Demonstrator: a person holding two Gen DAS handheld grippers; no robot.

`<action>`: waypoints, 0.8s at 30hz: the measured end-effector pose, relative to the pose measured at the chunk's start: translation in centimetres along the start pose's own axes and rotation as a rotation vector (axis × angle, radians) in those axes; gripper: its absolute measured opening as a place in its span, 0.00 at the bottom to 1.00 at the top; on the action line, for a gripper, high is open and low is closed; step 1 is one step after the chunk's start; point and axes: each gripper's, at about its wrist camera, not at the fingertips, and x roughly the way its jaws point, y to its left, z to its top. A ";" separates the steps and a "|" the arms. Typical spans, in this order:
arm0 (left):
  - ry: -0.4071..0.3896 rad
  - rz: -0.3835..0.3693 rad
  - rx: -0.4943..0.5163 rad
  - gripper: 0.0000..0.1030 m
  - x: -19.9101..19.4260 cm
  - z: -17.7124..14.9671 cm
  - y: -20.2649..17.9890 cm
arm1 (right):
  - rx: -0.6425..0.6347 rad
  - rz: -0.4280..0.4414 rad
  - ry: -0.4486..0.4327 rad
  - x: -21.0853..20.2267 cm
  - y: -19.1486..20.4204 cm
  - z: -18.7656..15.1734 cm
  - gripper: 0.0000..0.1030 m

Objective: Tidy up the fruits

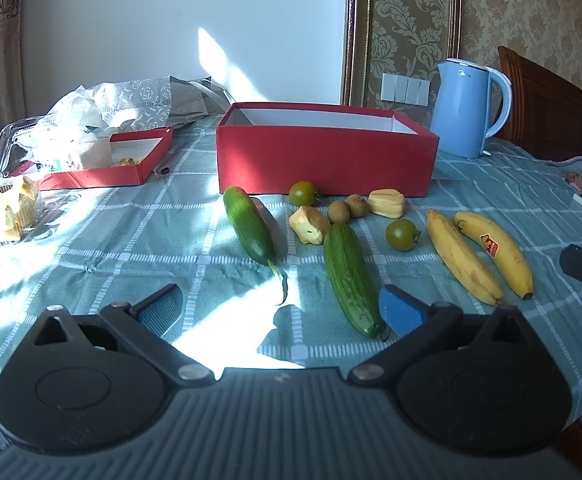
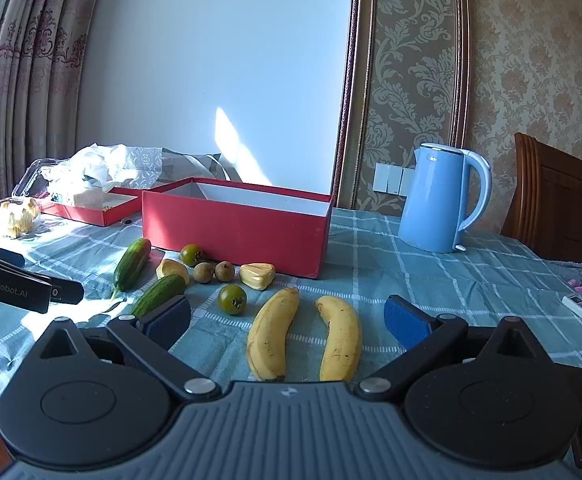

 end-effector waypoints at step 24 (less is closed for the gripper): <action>0.016 0.077 0.034 1.00 3.3 0.7 0.1 | 0.080 0.004 0.036 4.1 -3.5 -1.0 1.00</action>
